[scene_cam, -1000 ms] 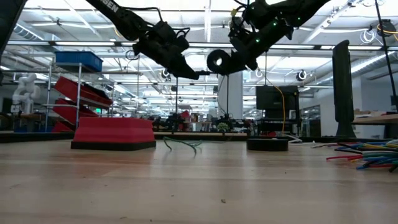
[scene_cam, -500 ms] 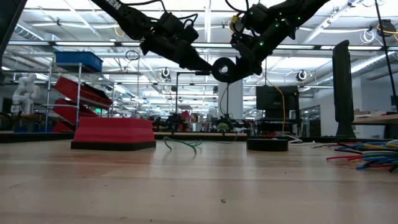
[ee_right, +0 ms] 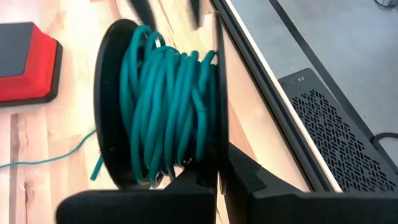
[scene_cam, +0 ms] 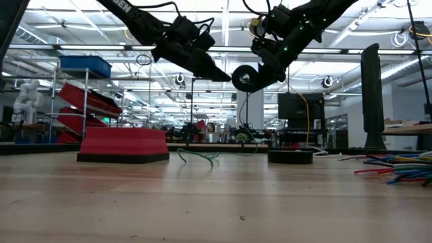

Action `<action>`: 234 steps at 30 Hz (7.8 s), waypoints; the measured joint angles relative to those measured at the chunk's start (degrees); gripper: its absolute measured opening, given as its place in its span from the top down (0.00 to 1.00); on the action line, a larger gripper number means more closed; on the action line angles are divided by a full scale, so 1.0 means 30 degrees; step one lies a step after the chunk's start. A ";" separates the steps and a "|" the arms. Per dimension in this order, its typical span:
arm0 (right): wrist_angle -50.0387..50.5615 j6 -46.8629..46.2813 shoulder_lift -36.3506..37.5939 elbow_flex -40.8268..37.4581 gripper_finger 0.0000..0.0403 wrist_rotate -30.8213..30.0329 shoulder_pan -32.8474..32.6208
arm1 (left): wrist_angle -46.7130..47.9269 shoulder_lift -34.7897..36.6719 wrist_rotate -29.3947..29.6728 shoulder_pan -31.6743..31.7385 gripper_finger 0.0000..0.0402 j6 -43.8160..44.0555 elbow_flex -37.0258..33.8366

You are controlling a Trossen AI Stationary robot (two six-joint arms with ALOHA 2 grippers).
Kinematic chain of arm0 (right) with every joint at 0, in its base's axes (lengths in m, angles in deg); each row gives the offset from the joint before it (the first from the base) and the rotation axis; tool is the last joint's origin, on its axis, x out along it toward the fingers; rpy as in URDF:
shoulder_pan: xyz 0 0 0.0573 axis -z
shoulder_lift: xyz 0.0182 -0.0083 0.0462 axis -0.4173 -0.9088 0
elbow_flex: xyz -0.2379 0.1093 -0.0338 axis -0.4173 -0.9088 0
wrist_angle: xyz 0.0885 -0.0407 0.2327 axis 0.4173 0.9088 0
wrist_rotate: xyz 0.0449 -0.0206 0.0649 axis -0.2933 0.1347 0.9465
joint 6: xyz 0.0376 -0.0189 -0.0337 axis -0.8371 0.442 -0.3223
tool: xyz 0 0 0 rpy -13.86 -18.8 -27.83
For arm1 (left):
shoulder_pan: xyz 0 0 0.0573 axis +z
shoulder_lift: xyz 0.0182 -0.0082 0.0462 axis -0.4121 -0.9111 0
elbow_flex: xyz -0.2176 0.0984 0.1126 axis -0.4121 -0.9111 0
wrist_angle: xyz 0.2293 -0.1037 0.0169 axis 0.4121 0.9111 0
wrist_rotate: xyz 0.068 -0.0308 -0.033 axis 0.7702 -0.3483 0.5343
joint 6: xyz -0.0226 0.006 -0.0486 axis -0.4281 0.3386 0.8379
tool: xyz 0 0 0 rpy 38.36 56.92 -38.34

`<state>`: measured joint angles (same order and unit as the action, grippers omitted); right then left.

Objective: Coiling cords
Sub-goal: Coil the green wire cable on the spool

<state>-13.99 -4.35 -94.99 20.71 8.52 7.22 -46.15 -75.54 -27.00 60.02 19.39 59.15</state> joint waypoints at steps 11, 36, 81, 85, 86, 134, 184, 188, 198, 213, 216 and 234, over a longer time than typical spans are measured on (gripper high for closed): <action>0.0506 0.0555 0.0000 0.0000 1.00 -0.0358 0.0001 | -0.0036 0.0000 -0.2821 0.0925 0.59 0.1555 0.0000; 0.0180 0.0257 0.0000 0.0000 1.00 -0.0372 -0.0298 | -0.1396 -0.0155 0.1620 -0.1684 0.64 0.2588 0.0036; -0.1905 0.1868 0.2807 0.0066 0.90 0.3156 -0.0442 | -0.2299 -0.0882 -0.2338 -0.0764 1.00 0.0943 -0.0007; -0.2714 0.1903 0.2885 0.0073 0.90 0.3884 -0.0466 | -0.2553 -0.0882 -0.2475 -0.0802 1.00 0.0951 -0.0007; -0.2793 0.1897 0.2885 0.0073 0.90 0.4010 -0.0466 | -0.2610 -0.0882 -0.2583 -0.0789 1.00 0.0958 -0.0007; -0.6544 0.1432 0.2798 -0.0007 1.00 0.3571 -0.0466 | -0.4826 -0.0780 -0.6952 0.0433 0.95 0.3162 0.0036; -1.0985 0.0367 0.2863 -0.0022 1.00 0.3051 0.0138 | -1.5785 -0.3979 -1.1808 -0.0540 0.66 1.5087 0.0022; -1.0991 0.0367 0.2871 -0.0015 1.00 0.3059 0.0138 | -1.5422 -0.3993 -1.1167 -0.0565 0.69 1.4941 0.0022; -1.0805 0.0360 0.2878 0.0000 1.00 0.3350 0.0102 | -1.4870 -0.3993 -1.1160 0.0002 0.82 1.4005 0.0015; -1.0809 0.0367 0.2878 0.0000 1.00 0.3299 0.0124 | -1.4283 -0.3993 -0.8136 0.0327 0.99 1.1456 0.0015; -1.0651 0.0367 0.2878 0.0000 1.00 0.3292 0.0124 | -1.4244 -0.3993 -0.7577 0.1011 0.99 1.1573 0.0015; -0.3779 0.3889 0.2850 0.0000 1.00 -0.1416 0.0154 | -1.3831 -0.3993 -0.7932 0.3001 1.00 1.4152 0.0015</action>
<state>-25.32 7.32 -86.45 20.71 4.28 7.68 -87.64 -87.51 -50.80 69.02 61.84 59.19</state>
